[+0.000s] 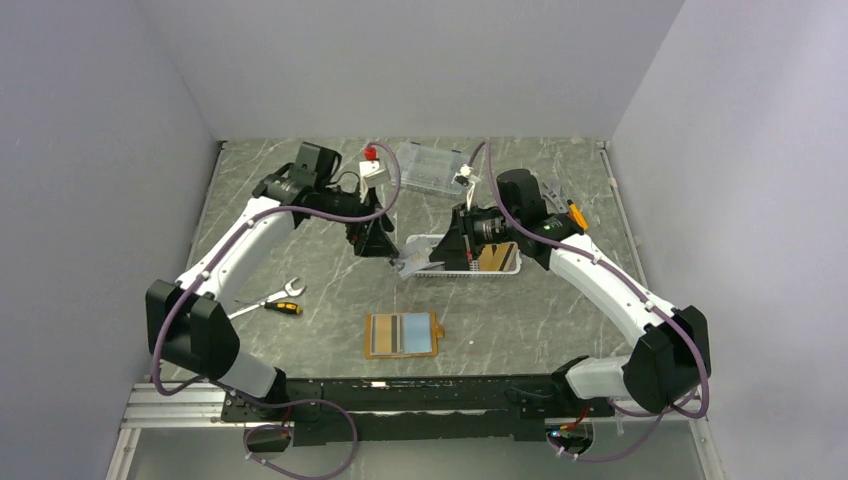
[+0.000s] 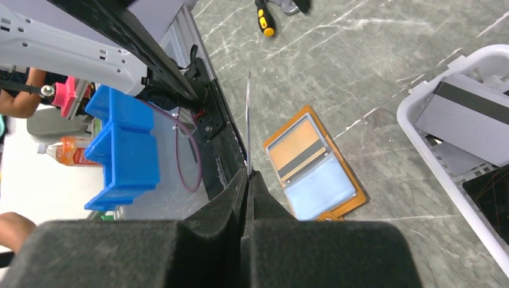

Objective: Put the credit cards into the card holder
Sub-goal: Place the credit card in the storage box.

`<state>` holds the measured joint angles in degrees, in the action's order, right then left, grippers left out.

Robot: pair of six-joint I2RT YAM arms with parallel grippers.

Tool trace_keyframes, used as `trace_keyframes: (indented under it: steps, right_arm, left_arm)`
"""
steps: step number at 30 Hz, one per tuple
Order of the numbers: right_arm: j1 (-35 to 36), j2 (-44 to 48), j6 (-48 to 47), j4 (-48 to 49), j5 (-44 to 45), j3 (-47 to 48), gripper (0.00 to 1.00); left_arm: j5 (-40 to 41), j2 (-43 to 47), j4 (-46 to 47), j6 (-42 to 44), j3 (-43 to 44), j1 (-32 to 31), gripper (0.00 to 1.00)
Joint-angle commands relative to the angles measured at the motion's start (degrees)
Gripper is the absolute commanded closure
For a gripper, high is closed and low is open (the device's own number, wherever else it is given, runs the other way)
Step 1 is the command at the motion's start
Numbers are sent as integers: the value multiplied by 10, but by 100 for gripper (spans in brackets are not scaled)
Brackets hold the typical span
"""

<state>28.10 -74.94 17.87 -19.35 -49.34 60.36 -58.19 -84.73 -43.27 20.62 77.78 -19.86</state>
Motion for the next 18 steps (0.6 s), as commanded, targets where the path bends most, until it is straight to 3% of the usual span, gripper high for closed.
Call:
trace_keyframes:
  steps: [1, 6, 10, 14, 17, 18]
  right_arm:
    - [16, -5, -33, -10, -7, 39, 100]
    - [22, -12, -46, -21, -11, 52, 100]
    - [22, -14, -50, -18, -3, 53, 100]
    - [20, -14, -36, 5, 10, 48, 100]
    - [17, -11, -7, 40, 18, 35, 100]
    - [16, -8, 8, 59, 17, 24, 94]
  left_arm:
    - [-54, -30, 40, 15, -20, -13, 3]
    - [-100, -26, 53, 39, -49, -19, 13]
    - [-108, 4, 70, 45, -79, -32, 42]
    - [-112, 24, 73, 49, -94, -44, 78]
    - [-123, 31, 94, 25, -103, -45, 89]
    - [-127, 33, 103, 15, -105, -45, 94]
